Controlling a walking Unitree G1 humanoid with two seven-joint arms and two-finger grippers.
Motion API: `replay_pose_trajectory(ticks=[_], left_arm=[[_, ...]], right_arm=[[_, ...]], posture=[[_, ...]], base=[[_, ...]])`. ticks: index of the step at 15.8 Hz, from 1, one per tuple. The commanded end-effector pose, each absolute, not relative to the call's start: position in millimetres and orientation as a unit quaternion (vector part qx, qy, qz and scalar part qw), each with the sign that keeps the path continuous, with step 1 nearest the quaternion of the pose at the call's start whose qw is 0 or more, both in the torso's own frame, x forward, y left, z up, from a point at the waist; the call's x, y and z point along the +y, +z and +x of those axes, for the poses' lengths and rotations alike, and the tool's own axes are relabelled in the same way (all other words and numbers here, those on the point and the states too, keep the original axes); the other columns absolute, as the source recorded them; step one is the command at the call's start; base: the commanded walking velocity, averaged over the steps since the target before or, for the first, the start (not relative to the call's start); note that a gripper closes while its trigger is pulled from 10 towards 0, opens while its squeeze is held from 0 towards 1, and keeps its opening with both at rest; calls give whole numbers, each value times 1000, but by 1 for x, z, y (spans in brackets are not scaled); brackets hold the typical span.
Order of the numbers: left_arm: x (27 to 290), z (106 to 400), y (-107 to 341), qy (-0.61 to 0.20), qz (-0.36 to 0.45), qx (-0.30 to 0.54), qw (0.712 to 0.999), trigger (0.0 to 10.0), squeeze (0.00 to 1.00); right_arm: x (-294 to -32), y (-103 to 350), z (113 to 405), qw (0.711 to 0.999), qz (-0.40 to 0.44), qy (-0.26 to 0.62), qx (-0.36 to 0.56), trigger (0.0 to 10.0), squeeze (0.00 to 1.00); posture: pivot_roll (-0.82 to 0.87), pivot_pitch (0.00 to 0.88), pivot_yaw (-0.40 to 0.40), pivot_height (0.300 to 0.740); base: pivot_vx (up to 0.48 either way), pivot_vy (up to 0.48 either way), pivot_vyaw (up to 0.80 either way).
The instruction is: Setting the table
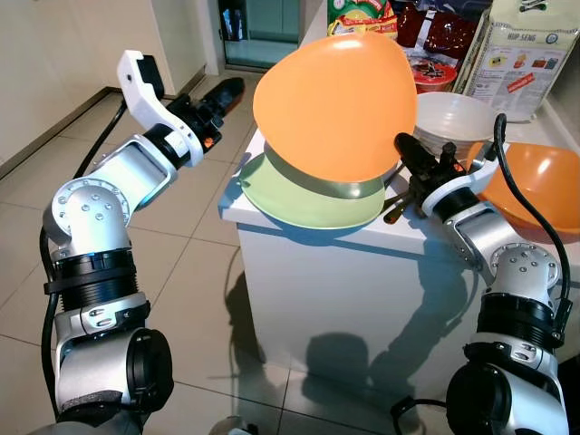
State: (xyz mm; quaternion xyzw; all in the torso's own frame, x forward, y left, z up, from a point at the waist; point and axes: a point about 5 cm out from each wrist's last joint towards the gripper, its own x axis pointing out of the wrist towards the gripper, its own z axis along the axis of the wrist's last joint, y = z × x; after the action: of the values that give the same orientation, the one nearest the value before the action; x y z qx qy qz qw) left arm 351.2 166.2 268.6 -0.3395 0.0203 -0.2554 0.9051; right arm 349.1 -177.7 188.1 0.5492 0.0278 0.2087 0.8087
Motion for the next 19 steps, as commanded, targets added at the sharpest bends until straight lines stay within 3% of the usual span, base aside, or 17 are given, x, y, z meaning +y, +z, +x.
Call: replay_pose_trajectory(ticks=[1, 2, 4, 6, 9, 11, 16, 18, 19], left_arm=[[167, 351, 269, -249, -326, 19, 912, 10000, 1000], [172, 353, 271, -233, -319, 2, 919, 10000, 0], [180, 353, 274, -196, -280, -26, 940, 10000, 0], [204, 352, 279, -86, -192, -77, 975, 10000, 0], [217, 343, 275, -34, -83, -101, 991, 10000, 0], [215, 325, 259, -12, 8, -112, 994, 10000, 0], [191, 294, 214, -34, 33, -87, 995, 10000, 0], [186, 288, 209, -37, 30, -89, 995, 10000, 0], [184, 286, 207, -40, 29, -89, 995, 10000, 0]], right_arm=[[-179, 193, 348, 806, 552, 212, 7, 0, 0], [-180, 193, 347, 805, 555, 209, 4, 0, 0], [-181, 194, 346, 805, 556, 208, 2, 0, 0], [-186, 198, 340, 811, 551, 196, -15, 0, 0], [-190, 204, 329, 810, 555, 183, -43, 0, 0], [-190, 206, 308, 820, 543, 171, -64, 0, 0], [-178, 229, 262, 831, 490, 234, -120, 0, 0], [-176, 227, 256, 847, 468, 222, -117, 10000, 0], [-175, 226, 254, 853, 459, 220, -115, 10000, 0]], posture=[[0, 0, 52, 740], [-5, 0, 56, 740], [-11, 0, 58, 740], [-15, 0, 56, 740], [-17, 0, 50, 740], [-21, 0, 44, 740], [-31, 0, 34, 740], [-29, 0, 30, 740], [-25, 0, 23, 740]], base=[[0, 0, 0], [0, 0, 0], [0, 0, 0], [0, 0, 0], [0, 0, 0], [0, 0, 0], [0, 0, 0], [0, 0, 0], [0, 0, 0]])
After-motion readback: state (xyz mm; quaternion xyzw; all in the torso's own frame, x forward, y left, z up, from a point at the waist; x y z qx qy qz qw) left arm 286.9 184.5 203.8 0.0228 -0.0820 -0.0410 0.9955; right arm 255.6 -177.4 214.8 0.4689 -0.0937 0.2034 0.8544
